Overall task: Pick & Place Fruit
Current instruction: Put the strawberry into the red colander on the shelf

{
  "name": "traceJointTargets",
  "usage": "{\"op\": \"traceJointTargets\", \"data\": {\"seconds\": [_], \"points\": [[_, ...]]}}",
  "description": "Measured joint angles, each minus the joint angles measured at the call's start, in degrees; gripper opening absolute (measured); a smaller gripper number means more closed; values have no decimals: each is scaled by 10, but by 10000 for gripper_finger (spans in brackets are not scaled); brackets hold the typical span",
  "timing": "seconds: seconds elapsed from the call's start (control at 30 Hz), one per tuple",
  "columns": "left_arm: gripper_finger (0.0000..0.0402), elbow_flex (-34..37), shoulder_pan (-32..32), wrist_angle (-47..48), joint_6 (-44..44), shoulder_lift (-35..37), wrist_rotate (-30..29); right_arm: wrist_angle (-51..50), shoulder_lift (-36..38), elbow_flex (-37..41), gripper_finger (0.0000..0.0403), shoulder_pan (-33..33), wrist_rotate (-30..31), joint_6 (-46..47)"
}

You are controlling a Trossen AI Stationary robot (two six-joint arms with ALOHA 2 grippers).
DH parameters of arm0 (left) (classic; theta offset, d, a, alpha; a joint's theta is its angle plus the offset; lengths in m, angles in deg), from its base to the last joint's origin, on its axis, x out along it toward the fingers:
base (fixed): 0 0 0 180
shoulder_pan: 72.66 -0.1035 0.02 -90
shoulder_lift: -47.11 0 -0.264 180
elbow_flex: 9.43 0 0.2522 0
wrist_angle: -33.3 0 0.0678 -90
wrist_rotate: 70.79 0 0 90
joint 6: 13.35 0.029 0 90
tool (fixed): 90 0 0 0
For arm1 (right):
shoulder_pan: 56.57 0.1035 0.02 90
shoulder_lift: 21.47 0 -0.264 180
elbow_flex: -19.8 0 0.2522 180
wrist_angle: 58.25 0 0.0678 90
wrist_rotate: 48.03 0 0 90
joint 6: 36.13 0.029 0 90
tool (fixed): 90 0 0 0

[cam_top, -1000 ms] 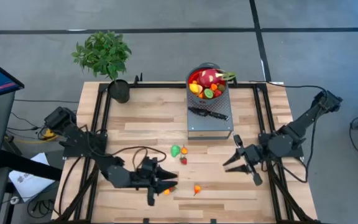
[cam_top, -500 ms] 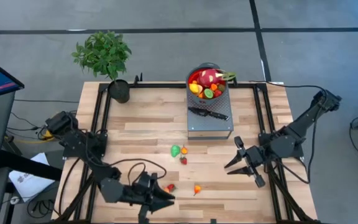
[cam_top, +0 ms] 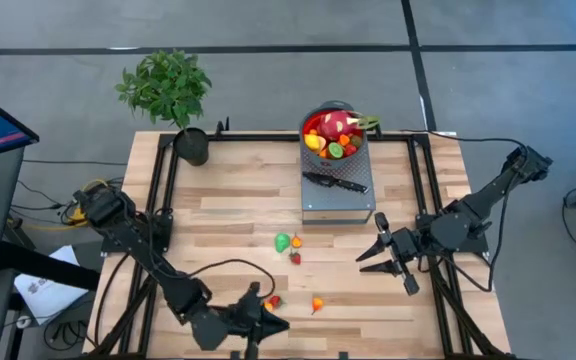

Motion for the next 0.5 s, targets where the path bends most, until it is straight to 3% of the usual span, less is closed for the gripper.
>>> {"op": "traceJointTargets", "data": {"seconds": [0.1,0.3,0.5], "points": [[5,0,-9,85,-17,3,6,-1,0,0,95,1,0,0],[2,0,-41,223,-60,4,87,-12,0,0,95,1,0,0],[1,1,-59,278,-43,4,123,-24,-2,0,95,0,-1,1]]}}
